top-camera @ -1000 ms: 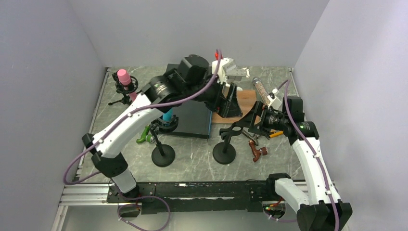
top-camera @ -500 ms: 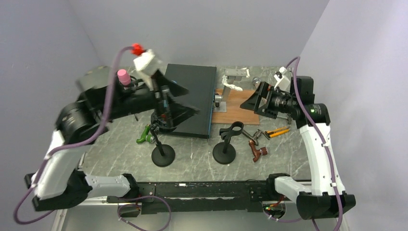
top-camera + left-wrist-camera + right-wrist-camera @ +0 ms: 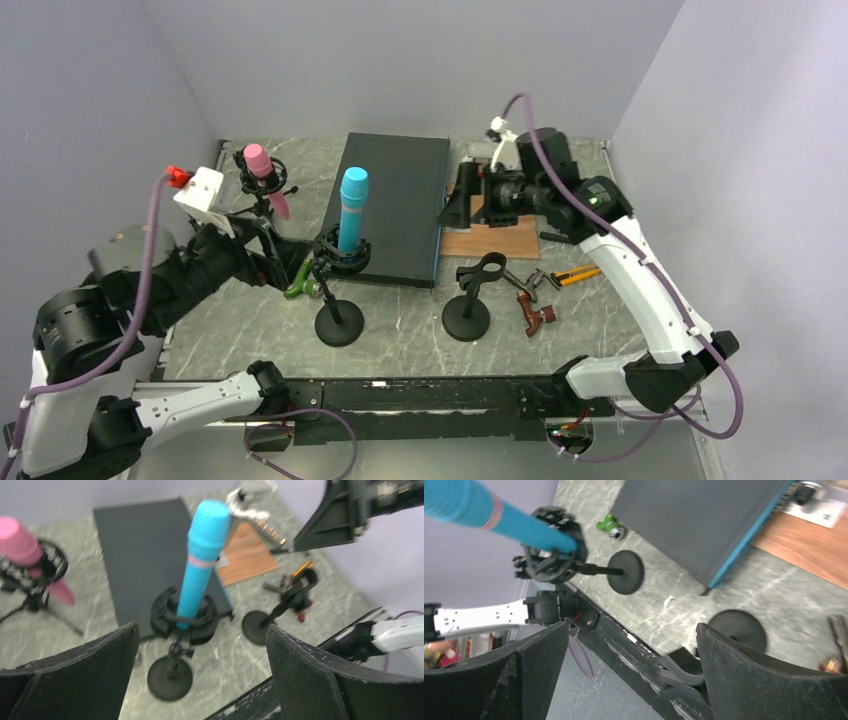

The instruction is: Remove the microphone from the stand

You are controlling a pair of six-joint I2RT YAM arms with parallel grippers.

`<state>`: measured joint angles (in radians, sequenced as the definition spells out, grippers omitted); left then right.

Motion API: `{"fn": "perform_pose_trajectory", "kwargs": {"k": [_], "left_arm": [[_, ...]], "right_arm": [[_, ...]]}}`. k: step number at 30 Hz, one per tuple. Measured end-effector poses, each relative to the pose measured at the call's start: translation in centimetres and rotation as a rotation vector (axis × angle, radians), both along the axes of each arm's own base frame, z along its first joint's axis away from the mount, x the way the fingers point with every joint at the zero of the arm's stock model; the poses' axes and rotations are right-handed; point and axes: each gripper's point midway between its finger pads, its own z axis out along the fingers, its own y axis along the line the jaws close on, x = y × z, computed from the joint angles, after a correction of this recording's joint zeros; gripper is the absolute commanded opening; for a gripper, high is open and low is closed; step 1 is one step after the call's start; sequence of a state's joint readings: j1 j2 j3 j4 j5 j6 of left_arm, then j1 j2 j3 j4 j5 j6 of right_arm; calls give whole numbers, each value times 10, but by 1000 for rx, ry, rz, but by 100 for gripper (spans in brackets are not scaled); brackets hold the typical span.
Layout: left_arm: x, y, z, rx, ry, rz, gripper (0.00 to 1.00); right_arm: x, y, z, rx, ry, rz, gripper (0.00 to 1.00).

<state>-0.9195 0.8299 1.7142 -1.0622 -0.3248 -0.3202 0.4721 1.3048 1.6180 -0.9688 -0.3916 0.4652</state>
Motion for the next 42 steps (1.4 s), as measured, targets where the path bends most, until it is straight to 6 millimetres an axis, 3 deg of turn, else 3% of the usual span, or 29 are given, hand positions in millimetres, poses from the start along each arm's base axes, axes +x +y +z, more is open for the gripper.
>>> {"fn": "perform_pose_trajectory", "kwargs": {"k": [6, 12, 16, 19, 27, 31, 38, 42], "left_arm": [[0, 13, -60, 95, 158, 87, 99], [-5, 13, -80, 134, 268, 112, 99], [-8, 15, -93, 116, 307, 129, 99], [-15, 23, -112, 104, 331, 145, 99], [-18, 24, -124, 40, 355, 168, 97], [-14, 23, -136, 58, 371, 189, 99], [2, 23, -141, 140, 359, 254, 99], [7, 20, -149, 181, 346, 248, 99]], "right_arm": [[-33, 76, 11, 110, -79, 144, 100], [-60, 140, 23, 177, -178, 248, 100], [-54, 166, 16, 145, -226, 203, 100], [-42, 172, 12, 101, -292, 111, 100], [-13, 178, 36, 123, -468, -42, 100], [3, 192, 21, 61, -502, -63, 99], [18, 212, -24, -54, -503, -38, 71], [16, 216, -25, -58, -512, -10, 55]]}}
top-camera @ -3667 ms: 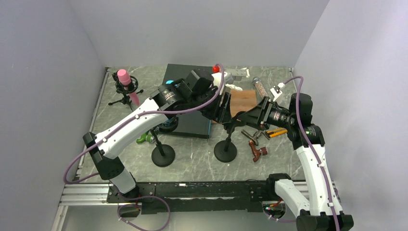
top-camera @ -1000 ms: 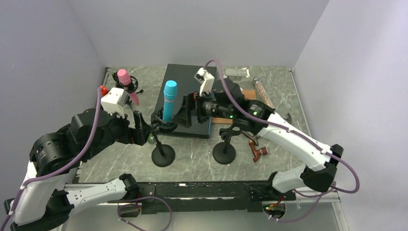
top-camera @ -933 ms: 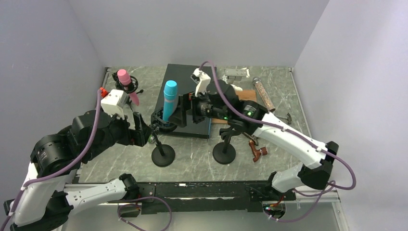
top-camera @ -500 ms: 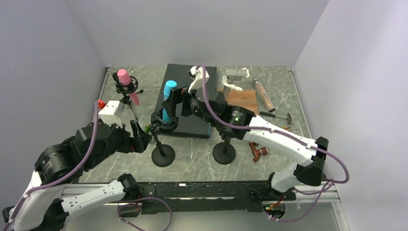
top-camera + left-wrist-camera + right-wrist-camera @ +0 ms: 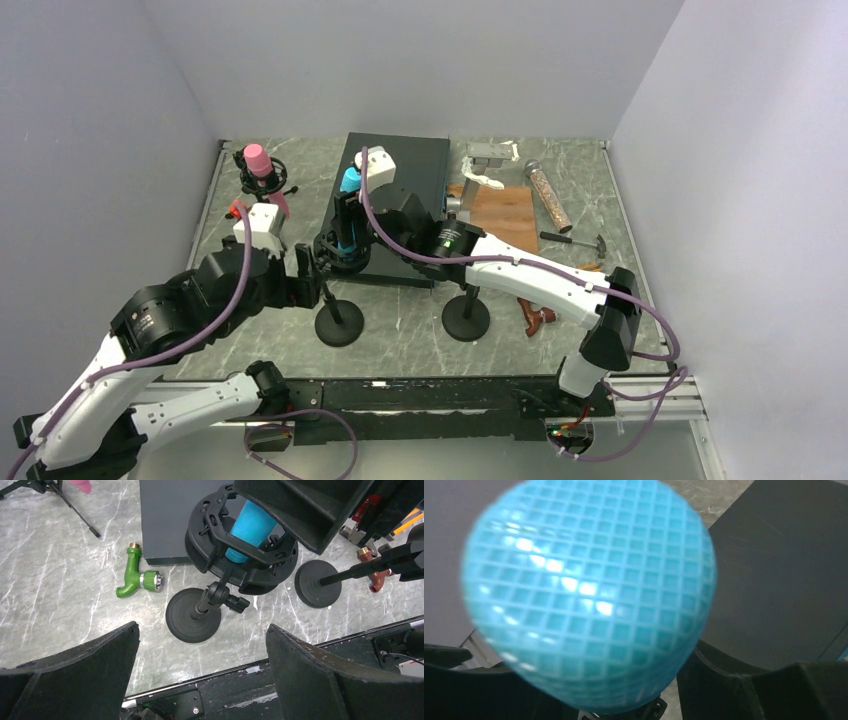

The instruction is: Remove the microphone from the stand

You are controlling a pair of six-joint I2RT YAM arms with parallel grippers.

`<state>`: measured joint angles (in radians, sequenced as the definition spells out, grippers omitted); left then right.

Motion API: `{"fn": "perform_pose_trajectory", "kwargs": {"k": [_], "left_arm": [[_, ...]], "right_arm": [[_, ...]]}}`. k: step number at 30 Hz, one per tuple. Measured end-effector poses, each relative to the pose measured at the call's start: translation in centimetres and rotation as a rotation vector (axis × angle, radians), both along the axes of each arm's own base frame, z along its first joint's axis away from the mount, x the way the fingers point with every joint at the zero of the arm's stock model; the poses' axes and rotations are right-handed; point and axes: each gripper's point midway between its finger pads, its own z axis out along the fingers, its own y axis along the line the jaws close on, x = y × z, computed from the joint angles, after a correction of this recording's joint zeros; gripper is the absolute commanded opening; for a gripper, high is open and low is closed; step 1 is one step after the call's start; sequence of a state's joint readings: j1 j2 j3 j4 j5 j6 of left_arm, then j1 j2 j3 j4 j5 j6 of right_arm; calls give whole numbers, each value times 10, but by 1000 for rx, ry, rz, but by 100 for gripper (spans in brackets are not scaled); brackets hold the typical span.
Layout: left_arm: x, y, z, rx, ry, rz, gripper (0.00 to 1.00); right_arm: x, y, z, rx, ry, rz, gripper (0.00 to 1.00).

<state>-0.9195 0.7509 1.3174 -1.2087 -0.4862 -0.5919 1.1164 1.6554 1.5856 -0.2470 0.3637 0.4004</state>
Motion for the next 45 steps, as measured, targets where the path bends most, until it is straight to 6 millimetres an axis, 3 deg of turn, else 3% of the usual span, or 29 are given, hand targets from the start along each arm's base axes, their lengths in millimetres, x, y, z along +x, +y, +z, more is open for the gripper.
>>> {"fn": "perform_pose_trajectory", "kwargs": {"k": [8, 14, 17, 22, 28, 35, 39, 45], "left_arm": [[3, -19, -6, -39, 3, -55, 99], [12, -35, -16, -41, 84, -54, 91], [17, -34, -18, -47, 114, -30, 81], [27, -25, -4, -124, 123, 27, 75], [32, -27, 5, -218, 160, 16, 58], [30, -44, 5, -288, 206, -66, 55], [29, -54, 5, -324, 232, -108, 64], [36, -64, 3, -352, 257, -132, 65]], "right_arm": [[-2, 5, 7, 4, -30, 42, 15], [-6, 8, 6, -2, -32, 79, 0], [-8, 10, 7, -7, -36, 101, 0], [-10, 11, 8, -19, -44, 126, 0], [-9, 5, 8, -32, -40, 125, 0], [-7, -18, 24, -7, -13, 110, 0], [-9, -34, 36, 34, -1, 99, 0], [-8, -46, 32, 60, 44, 98, 0]]}}
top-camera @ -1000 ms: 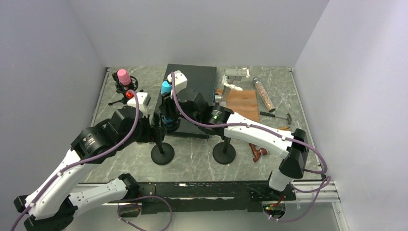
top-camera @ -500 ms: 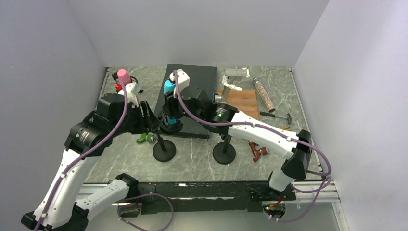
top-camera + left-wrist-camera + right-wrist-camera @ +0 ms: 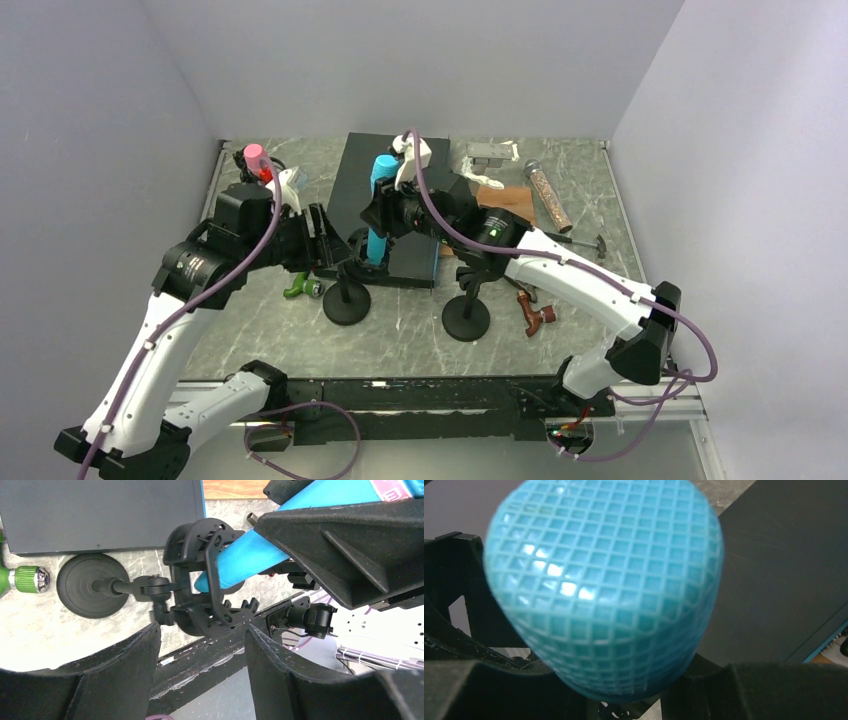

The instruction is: Remove the microphone from the stand

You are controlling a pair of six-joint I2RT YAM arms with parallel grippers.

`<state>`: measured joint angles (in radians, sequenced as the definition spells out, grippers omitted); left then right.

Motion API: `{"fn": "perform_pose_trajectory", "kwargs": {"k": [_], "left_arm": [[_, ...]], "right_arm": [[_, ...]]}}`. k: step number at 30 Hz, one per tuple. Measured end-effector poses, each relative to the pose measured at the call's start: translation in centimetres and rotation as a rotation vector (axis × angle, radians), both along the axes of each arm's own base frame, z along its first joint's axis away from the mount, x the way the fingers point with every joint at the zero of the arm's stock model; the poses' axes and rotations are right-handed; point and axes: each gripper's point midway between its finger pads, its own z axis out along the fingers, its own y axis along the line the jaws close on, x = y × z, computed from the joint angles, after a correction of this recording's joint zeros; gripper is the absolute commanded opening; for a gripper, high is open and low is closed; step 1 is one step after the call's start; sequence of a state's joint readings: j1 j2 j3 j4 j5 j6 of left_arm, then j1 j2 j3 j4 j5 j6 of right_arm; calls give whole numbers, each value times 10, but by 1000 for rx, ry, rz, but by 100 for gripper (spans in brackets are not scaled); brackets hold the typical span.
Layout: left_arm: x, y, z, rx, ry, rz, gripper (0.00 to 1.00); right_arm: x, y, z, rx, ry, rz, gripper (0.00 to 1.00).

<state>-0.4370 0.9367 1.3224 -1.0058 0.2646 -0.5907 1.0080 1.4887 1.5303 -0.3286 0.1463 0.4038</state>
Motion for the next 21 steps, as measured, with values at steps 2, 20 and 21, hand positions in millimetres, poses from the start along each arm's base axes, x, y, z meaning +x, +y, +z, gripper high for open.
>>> {"fn": "perform_pose_trajectory", "kwargs": {"k": [2, 20, 21], "left_arm": [[2, 0, -3, 1, 11, 2, 64], [37, 7, -10, -18, 35, 58, 60], [39, 8, -11, -15, 33, 58, 58]], "right_arm": [[2, -3, -5, -10, 15, -5, 0], [11, 0, -14, -49, 42, 19, 0], [11, 1, -13, -51, 42, 22, 0]]}}
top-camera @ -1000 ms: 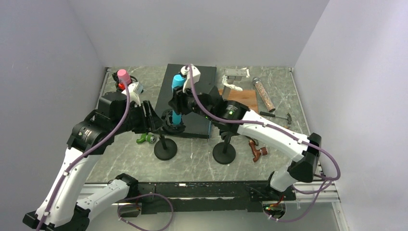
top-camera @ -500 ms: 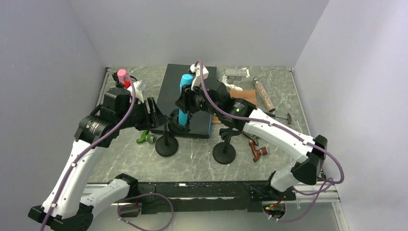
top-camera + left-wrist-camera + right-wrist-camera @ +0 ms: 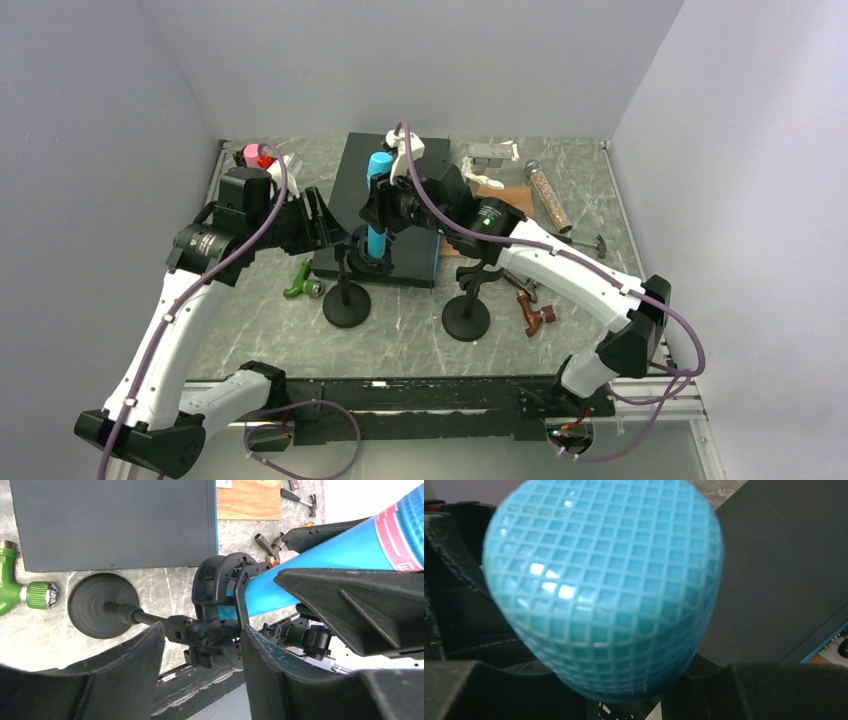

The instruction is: Remove the microphone from the stand

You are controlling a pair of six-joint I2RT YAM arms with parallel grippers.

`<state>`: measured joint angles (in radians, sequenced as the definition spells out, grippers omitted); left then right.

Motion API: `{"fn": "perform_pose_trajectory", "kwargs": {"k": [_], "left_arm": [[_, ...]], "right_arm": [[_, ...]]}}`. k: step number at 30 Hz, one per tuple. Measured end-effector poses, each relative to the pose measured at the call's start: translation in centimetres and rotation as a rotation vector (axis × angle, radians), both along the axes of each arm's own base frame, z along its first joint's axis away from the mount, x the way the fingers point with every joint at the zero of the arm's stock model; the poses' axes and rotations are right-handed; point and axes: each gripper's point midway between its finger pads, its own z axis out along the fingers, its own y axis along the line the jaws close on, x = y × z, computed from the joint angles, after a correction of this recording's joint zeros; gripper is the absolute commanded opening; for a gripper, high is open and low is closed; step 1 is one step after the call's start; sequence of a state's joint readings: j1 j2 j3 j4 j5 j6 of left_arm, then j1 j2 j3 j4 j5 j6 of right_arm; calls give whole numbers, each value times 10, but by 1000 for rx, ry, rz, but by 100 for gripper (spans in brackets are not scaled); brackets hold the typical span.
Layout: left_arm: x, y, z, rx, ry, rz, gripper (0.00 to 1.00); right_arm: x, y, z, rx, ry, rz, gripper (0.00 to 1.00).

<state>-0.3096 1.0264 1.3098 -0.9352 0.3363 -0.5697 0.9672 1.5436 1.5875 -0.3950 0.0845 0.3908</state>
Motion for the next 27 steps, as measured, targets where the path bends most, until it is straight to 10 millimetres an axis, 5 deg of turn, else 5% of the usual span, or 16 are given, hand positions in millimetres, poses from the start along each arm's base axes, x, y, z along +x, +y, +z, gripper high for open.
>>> {"fn": "perform_pose_trajectory", "kwargs": {"k": [21, 27], "left_arm": [[3, 10, -29, -12, -24, 33, 33], [1, 12, -30, -42, -103, 51, 22]], "right_arm": [[-3, 14, 10, 10, 7, 57, 0], [0, 18, 35, 22, -15, 70, 0]]}}
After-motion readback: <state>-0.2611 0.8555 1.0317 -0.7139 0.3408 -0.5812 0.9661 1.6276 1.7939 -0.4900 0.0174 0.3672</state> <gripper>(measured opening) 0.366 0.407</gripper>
